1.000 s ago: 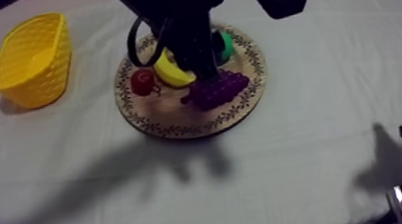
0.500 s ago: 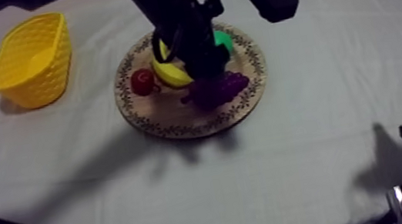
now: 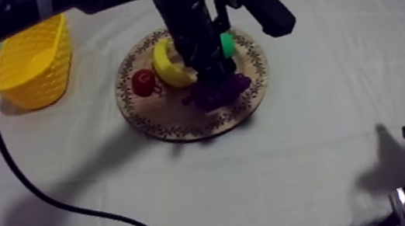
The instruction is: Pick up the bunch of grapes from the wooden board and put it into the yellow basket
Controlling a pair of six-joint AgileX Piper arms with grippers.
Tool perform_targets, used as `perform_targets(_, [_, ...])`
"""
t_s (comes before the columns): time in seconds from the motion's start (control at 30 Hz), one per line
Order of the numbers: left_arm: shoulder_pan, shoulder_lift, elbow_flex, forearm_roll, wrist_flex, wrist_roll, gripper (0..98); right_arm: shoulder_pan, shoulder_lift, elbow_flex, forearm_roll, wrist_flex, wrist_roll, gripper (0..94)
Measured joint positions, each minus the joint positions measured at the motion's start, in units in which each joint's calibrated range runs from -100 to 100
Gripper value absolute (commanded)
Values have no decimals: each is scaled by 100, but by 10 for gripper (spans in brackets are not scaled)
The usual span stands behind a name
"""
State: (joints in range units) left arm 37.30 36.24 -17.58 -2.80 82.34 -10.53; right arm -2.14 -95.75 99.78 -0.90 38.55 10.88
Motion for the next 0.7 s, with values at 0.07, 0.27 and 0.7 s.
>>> perform_targets(0.07, [-4, 120, -62, 0, 10, 3, 760, 0, 0, 0, 0, 0, 7, 3])
perform_targets(0.27, [-4, 366, -286, 62, 115, -29, 764, 0, 0, 0, 0, 0, 7, 3])
perform_targets(0.7, [3, 865, -615, 88, 328, -77, 774, 0, 0, 0, 0, 0, 7, 3])
